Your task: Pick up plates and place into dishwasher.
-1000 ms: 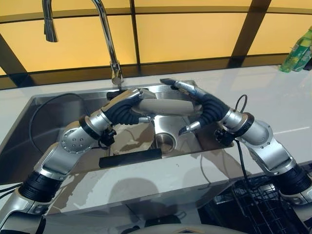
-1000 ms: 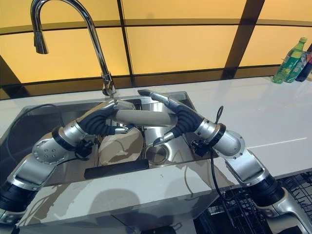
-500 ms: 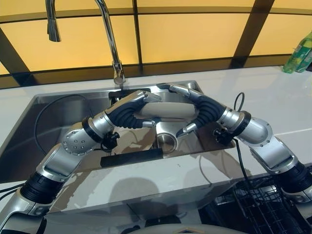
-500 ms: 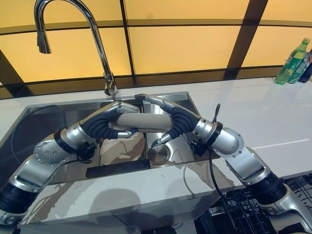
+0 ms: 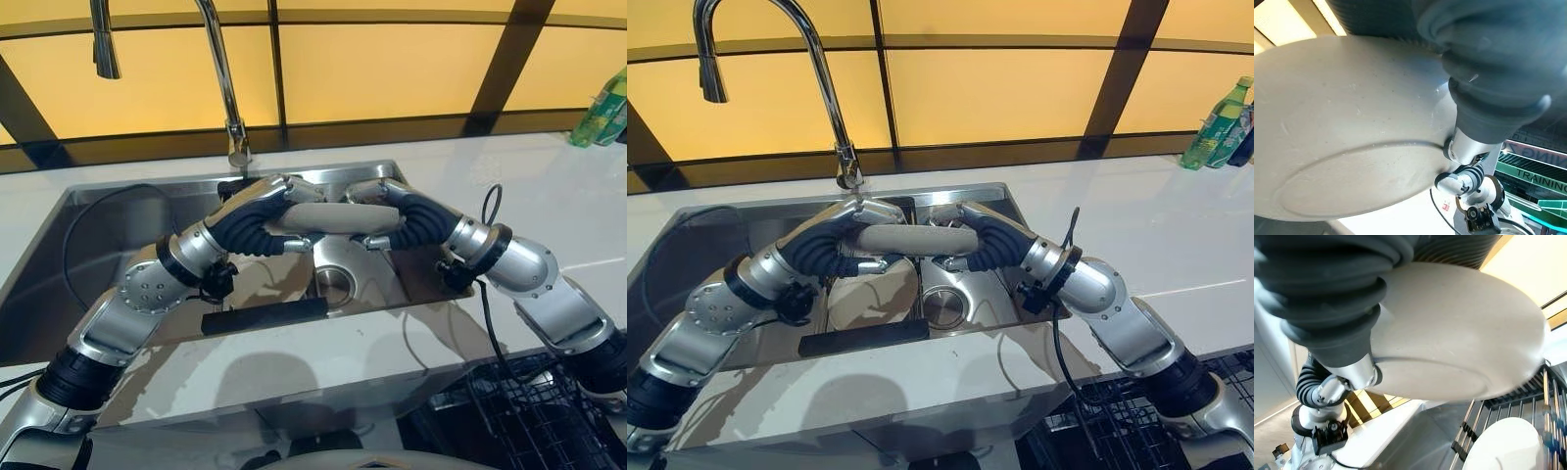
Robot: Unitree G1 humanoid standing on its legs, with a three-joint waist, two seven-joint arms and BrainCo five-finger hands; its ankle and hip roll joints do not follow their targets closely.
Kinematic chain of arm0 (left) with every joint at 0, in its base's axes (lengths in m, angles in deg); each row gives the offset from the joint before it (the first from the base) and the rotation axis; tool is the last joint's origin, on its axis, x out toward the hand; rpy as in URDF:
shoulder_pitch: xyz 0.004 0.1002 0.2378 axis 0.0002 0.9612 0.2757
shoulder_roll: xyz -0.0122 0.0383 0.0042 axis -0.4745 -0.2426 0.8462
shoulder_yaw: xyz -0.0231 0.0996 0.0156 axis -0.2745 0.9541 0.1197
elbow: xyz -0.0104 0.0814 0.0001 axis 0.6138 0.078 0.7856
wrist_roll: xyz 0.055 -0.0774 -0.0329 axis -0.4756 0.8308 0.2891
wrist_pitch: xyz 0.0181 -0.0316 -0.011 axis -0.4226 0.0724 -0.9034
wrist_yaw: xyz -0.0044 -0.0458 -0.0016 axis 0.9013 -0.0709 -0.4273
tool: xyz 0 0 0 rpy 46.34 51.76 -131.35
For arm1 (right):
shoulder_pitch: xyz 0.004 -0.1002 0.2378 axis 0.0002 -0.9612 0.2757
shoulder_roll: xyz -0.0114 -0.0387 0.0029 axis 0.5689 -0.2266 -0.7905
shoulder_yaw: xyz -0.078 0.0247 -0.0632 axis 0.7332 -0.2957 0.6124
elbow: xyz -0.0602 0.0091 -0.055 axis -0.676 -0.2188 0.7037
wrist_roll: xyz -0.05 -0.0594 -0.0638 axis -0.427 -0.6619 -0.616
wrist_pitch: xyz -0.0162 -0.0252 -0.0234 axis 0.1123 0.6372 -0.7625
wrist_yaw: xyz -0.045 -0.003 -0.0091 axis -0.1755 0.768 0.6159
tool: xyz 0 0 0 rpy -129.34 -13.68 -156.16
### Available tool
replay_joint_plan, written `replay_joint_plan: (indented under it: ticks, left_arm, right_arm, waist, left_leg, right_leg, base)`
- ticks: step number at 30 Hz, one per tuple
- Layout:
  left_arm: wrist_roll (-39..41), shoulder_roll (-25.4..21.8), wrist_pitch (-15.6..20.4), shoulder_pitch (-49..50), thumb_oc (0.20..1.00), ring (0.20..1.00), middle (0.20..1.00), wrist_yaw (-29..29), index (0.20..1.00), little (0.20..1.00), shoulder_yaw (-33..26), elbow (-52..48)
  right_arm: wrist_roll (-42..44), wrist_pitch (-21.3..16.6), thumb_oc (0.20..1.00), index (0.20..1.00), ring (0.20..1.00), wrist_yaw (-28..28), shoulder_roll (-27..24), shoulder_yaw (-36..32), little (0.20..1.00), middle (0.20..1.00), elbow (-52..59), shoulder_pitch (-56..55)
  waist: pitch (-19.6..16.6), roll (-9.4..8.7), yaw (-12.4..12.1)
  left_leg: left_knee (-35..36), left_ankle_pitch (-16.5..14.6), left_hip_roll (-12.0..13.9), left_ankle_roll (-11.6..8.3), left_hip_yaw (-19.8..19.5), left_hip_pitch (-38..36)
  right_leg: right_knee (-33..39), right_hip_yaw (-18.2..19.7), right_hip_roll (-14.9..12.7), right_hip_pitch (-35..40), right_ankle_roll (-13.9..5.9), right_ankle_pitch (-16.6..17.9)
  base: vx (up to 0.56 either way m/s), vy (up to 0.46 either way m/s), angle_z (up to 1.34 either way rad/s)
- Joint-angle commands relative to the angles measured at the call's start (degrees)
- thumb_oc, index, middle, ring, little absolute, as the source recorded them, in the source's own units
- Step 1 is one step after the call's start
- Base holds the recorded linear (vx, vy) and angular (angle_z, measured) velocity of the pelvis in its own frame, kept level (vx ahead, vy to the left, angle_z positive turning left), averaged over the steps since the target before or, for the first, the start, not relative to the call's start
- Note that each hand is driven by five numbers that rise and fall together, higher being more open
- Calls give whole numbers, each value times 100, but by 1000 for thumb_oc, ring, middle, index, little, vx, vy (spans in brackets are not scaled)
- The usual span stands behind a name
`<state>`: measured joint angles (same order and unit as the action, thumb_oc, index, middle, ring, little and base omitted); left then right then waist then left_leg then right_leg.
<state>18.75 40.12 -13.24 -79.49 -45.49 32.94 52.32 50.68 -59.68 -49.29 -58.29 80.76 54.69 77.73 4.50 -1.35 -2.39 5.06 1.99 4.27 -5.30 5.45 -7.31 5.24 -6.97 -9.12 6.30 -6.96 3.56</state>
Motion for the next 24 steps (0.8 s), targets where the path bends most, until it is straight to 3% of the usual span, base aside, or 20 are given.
replay_joint_plan:
  ticks: [1,11,17,18,19,24]
  left_arm:
    - [335,-35,323,-315,200,200,200,-408,200,200,-308,-312]
    - [337,15,310,-393,200,200,200,-494,200,200,-258,-294]
    - [382,138,106,-395,200,200,200,-612,200,200,-217,-263]
    - [379,177,39,-377,241,241,241,-676,241,241,-211,-235]
    - [363,224,0,-321,1000,1000,1000,-746,1000,1000,-233,-186]
    - [428,437,-126,-116,1000,1000,1000,-1321,1000,1000,-507,37]
  right_arm:
    - [-80,26,200,200,200,191,-153,-278,200,200,61,-46]
    - [-103,13,200,200,200,193,-137,-282,200,200,5,-34]
    - [-91,-190,200,200,200,595,37,-337,200,200,5,-9]
    - [-89,-244,200,200,200,728,76,-364,200,200,-3,-11]
    - [-120,-312,200,200,200,819,143,-415,200,200,-36,-38]
    - [-323,-522,200,200,200,1200,377,-755,200,200,-151,-259]
  waist:
    - [-360,-63,24]
    - [-370,-63,67]
    - [-359,-65,79]
    - [-356,-61,82]
    - [-352,-58,85]
    - [-358,-51,125]
  left_leg:
    - [-117,-418,-29,87,-281,171]
    - [-128,-430,-24,85,-239,157]
    - [-115,-439,-17,91,-214,145]
    - [-116,-444,-13,92,-207,142]
    - [-117,-449,-10,92,-195,139]
    - [-122,-461,16,100,-124,137]
  right_leg:
    - [-433,-215,-532,-19,-471,-331]
    - [-429,-175,-519,-22,-468,-334]
    - [-421,-168,-500,-23,-465,-337]
    - [-425,-171,-497,-24,-463,-341]
    - [-425,-166,-490,-22,-458,-348]
    - [-447,-144,-462,-39,-441,-385]
  base:
    - [0,0,0]
    - [0,0,0]
    - [-5,1,0]
    - [0,0,0]
    - [-34,19,-1]
    - [-6,4,0]
